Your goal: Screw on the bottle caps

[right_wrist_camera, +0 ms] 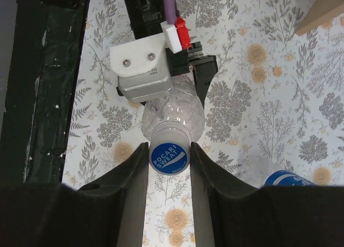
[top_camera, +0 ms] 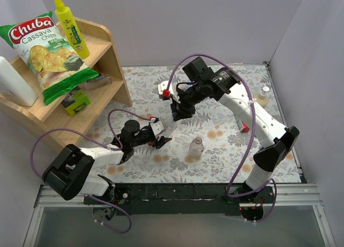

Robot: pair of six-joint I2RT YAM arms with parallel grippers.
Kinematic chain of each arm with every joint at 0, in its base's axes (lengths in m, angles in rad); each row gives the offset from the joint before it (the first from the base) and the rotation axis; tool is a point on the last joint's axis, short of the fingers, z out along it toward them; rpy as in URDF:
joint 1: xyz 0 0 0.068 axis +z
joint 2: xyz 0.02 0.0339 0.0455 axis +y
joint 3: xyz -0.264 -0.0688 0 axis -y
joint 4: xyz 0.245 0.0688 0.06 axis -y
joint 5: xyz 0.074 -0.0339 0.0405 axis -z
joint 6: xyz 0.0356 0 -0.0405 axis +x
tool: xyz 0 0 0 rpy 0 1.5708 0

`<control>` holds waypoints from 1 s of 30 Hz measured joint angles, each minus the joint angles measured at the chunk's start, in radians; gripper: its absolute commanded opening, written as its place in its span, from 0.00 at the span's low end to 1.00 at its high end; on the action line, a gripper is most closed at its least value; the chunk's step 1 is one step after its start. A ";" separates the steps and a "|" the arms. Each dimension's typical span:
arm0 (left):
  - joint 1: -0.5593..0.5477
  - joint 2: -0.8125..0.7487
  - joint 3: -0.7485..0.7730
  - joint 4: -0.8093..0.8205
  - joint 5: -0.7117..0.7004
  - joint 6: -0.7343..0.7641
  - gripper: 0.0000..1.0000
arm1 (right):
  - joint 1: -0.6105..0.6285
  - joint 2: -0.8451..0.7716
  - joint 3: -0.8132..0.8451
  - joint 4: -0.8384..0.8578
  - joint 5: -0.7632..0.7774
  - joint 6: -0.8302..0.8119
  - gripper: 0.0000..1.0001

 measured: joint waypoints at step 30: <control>-0.066 0.005 -0.037 0.037 -0.256 -0.046 0.00 | 0.010 0.016 -0.029 0.105 0.167 0.374 0.01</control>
